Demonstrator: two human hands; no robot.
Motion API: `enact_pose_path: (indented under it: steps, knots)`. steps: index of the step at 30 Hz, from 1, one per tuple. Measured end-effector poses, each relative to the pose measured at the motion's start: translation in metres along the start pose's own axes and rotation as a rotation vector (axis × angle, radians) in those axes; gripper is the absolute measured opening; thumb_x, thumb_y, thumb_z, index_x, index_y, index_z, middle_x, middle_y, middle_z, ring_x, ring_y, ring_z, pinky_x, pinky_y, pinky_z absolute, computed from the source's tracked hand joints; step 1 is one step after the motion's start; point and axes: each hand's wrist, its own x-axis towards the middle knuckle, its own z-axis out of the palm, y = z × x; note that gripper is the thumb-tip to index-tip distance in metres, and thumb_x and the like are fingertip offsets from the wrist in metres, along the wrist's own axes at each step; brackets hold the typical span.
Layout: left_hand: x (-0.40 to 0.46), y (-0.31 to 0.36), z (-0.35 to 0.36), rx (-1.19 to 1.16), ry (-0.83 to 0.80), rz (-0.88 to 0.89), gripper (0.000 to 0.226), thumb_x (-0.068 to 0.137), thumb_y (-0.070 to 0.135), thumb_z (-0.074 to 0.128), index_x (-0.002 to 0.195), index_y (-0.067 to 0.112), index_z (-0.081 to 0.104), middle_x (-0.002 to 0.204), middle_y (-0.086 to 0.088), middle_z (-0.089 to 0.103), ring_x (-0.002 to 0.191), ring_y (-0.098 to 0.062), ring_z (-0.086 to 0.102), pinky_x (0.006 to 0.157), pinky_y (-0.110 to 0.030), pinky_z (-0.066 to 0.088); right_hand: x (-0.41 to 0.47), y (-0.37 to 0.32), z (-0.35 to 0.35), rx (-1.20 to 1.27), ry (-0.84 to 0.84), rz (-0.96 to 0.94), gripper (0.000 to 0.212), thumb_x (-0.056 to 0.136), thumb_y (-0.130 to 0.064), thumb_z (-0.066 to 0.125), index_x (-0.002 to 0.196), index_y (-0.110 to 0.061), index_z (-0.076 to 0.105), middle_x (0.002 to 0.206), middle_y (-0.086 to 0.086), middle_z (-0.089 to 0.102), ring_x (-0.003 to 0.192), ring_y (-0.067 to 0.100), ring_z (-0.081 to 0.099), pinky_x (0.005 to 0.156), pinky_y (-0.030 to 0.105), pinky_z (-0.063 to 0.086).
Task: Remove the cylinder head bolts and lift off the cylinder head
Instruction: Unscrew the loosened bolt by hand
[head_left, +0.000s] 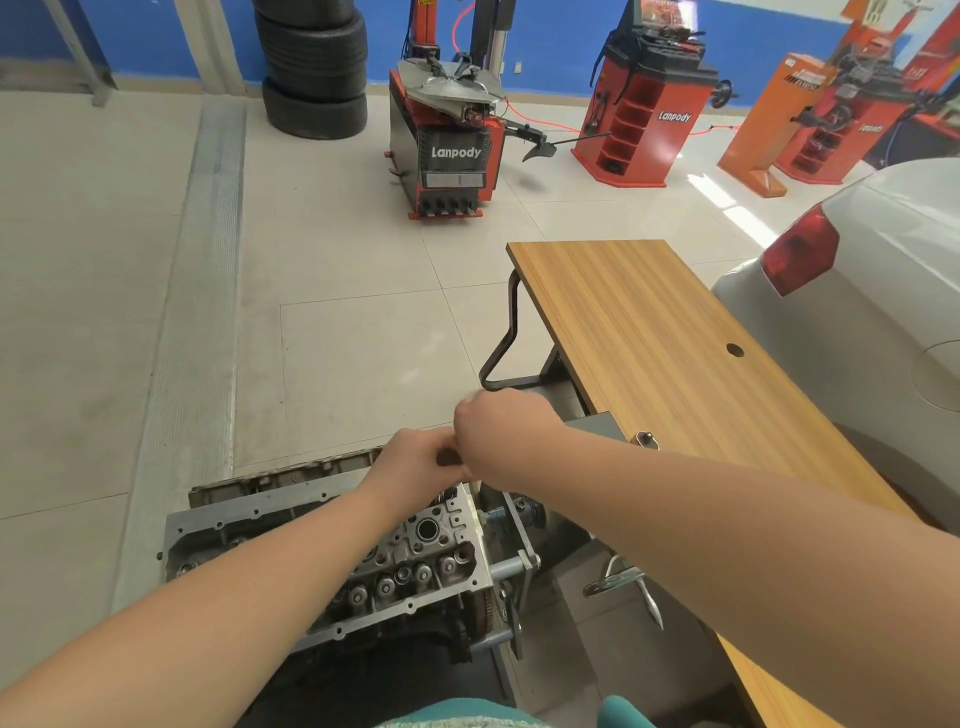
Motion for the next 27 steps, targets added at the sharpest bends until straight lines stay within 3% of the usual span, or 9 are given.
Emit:
enact_pose_path:
  steps: [2,5,10,13,15,18,21,23,27]
  knots:
    - [-0.001,-0.002,-0.003,-0.025,-0.051,-0.001,0.029,0.087,0.023,0.080,0.080,0.049,0.070,0.084,0.027,0.073,0.084,0.002,0.069,0.079,-0.024,0.055,0.000,0.004,0.003,0.033,-0.023,-0.024,0.013,0.094,-0.017,0.066,0.101,-0.013,0.056,0.076,0.002,0.052,0.059,0.019,0.050,0.049,0.033,0.039]
    - [-0.005,-0.009,-0.009,-0.049,-0.181,0.002,0.020,0.100,0.019,0.070,0.115,0.033,0.072,0.119,0.016,0.074,0.118,-0.005,0.065,0.104,-0.029,0.050,-0.003,0.011,0.007,0.074,-0.027,-0.163,0.025,0.090,-0.004,0.060,0.109,-0.016,0.049,0.087,0.004,0.056,0.073,0.026,0.058,0.059,0.040,0.051]
    - [-0.011,-0.013,-0.006,0.041,-0.123,0.023,0.032,0.102,0.020,0.066,0.088,0.049,0.063,0.088,0.025,0.070,0.089,0.006,0.065,0.081,-0.030,0.050,-0.001,0.015,0.001,0.158,-0.051,-0.247,0.027,0.098,-0.028,0.063,0.123,-0.020,0.064,0.109,0.002,0.060,0.099,0.027,0.062,0.078,0.045,0.058]
    - [-0.011,-0.013,0.002,0.003,-0.023,-0.017,0.032,0.096,0.016,0.069,0.087,0.047,0.073,0.080,0.020,0.074,0.081,0.001,0.068,0.070,-0.022,0.051,0.000,0.008,0.000,0.120,-0.030,-0.111,0.039,0.094,-0.055,0.060,0.091,-0.016,0.060,0.085,0.004,0.059,0.072,0.024,0.061,0.057,0.035,0.050]
    - [-0.011,-0.010,0.004,-0.047,0.008,-0.015,0.045,0.090,0.019,0.080,0.079,0.061,0.070,0.077,0.028,0.073,0.079,0.007,0.067,0.071,-0.016,0.049,0.001,0.006,0.004,0.010,-0.009,-0.114,0.036,0.103,-0.042,0.053,0.077,-0.016,0.053,0.073,0.004,0.051,0.060,0.022,0.052,0.048,0.032,0.040]
    - [-0.009,-0.011,0.004,-0.109,-0.016,-0.030,0.030,0.087,0.025,0.085,0.088,0.052,0.074,0.088,0.021,0.078,0.090,-0.003,0.073,0.088,-0.033,0.058,0.001,0.009,0.009,0.038,0.027,-0.119,0.021,0.105,-0.029,0.051,0.095,-0.012,0.059,0.072,0.004,0.050,0.063,0.024,0.055,0.051,0.034,0.043]
    - [-0.006,-0.013,-0.002,-0.081,-0.130,-0.012,0.030,0.096,0.025,0.075,0.096,0.054,0.071,0.103,0.030,0.074,0.104,0.003,0.069,0.095,-0.025,0.056,-0.001,0.014,0.010,0.000,0.063,-0.242,0.014,0.105,-0.023,0.053,0.106,-0.011,0.059,0.070,0.000,0.046,0.062,0.022,0.052,0.054,0.036,0.047]
    - [-0.006,-0.012,-0.006,-0.028,-0.209,0.008,0.037,0.102,0.021,0.069,0.099,0.058,0.065,0.105,0.044,0.068,0.106,0.015,0.064,0.091,-0.012,0.052,-0.003,0.018,0.010,-0.057,0.075,-0.373,0.010,0.101,-0.014,0.054,0.109,-0.010,0.057,0.073,-0.001,0.045,0.066,0.021,0.050,0.057,0.038,0.046]
    - [-0.003,-0.019,-0.005,0.068,-0.166,0.023,0.013,0.094,0.028,0.079,0.089,0.037,0.072,0.084,0.045,0.065,0.084,0.015,0.063,0.072,-0.019,0.045,-0.008,0.027,0.005,-0.077,0.066,-0.549,0.020,0.098,-0.012,0.057,0.118,-0.011,0.060,0.102,0.005,0.061,0.088,0.023,0.053,0.078,0.039,0.052]
